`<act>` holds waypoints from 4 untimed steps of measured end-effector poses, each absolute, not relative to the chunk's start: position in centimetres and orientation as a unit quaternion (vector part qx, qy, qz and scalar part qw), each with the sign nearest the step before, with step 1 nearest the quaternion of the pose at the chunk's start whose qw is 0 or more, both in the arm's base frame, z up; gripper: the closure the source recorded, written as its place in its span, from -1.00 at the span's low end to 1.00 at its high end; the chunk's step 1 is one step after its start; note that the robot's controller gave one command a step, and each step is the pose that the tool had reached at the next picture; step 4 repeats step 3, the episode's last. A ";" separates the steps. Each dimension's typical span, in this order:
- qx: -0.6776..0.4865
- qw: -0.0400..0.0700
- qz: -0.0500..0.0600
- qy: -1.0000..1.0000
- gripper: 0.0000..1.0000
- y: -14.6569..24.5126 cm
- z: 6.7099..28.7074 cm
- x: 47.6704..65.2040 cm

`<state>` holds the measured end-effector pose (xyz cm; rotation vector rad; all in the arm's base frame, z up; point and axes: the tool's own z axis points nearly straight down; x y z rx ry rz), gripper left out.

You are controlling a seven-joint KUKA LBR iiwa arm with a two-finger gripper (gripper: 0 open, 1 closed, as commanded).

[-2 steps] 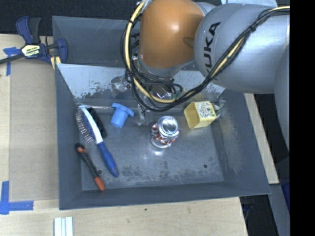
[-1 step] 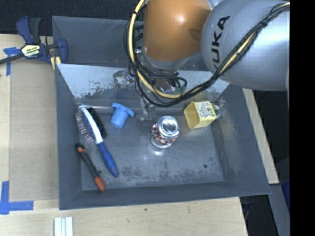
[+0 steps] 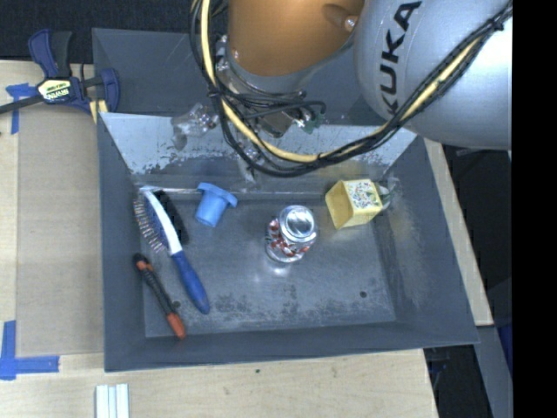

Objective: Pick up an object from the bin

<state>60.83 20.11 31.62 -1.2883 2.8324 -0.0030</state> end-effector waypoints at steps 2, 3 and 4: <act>-0.240 0.011 0.001 0.971 -1.00 16.0 18.5 60.7; -0.315 0.016 0.000 0.949 -1.00 17.3 15.9 60.3; -0.315 0.016 0.000 0.949 -1.00 17.3 15.9 60.3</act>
Offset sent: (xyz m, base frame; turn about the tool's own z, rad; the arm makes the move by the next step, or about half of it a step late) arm 0.0138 0.0014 -0.0452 -0.1682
